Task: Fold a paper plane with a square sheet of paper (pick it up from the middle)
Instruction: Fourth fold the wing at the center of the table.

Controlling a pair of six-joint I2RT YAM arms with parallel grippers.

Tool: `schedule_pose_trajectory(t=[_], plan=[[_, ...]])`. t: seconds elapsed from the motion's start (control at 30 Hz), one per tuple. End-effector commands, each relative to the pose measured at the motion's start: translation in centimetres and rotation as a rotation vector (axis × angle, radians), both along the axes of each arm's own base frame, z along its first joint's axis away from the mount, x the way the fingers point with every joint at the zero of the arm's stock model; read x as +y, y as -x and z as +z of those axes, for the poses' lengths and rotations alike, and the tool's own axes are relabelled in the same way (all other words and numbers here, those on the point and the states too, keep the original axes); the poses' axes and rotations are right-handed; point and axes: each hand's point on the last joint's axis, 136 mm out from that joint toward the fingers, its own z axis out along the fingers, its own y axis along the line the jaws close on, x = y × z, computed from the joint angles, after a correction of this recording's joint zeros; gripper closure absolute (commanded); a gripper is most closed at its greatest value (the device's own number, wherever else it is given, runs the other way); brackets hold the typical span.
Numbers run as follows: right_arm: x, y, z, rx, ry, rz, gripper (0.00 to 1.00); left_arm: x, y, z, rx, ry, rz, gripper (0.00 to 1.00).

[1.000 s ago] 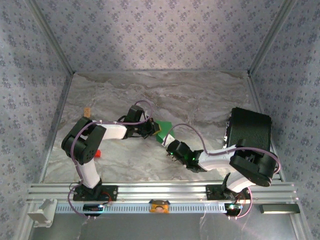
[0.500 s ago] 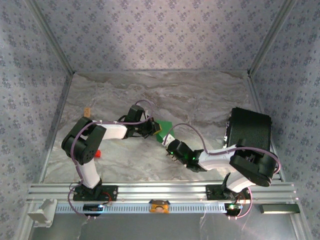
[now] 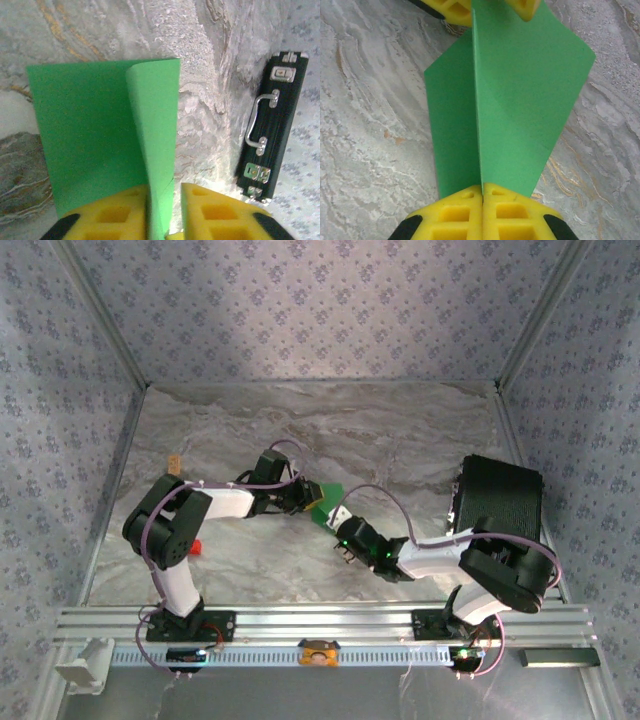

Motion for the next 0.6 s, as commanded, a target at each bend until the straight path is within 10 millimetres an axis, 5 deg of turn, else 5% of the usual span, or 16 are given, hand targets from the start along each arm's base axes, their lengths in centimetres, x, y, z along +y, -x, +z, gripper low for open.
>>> schedule_pose_trajectory(t=[0.0, 0.07, 0.27, 0.4, 0.57], plan=[[0.5, -0.3, 0.6, 0.029, -0.073, -0.027, 0.95, 0.1, -0.3, 2.0, -0.052, -0.002, 0.014, 0.65], [0.4, -0.5, 0.4, 0.051, -0.103, -0.043, 0.96, 0.5, -0.4, 2.4, -0.064, -0.015, 0.033, 0.54], [0.7, -0.6, 0.4, 0.129, -0.248, -0.048, 0.98, 2.2, -0.5, 2.9, -0.089, -0.076, 0.095, 0.47], [0.7, -0.7, 0.6, 0.189, -0.342, -0.058, 0.99, 2.6, -0.6, 2.7, -0.087, -0.089, 0.102, 0.50], [0.5, -0.8, 0.6, 0.259, -0.421, -0.064, 0.99, 2.1, -0.5, 2.4, -0.072, -0.074, 0.083, 0.66]])
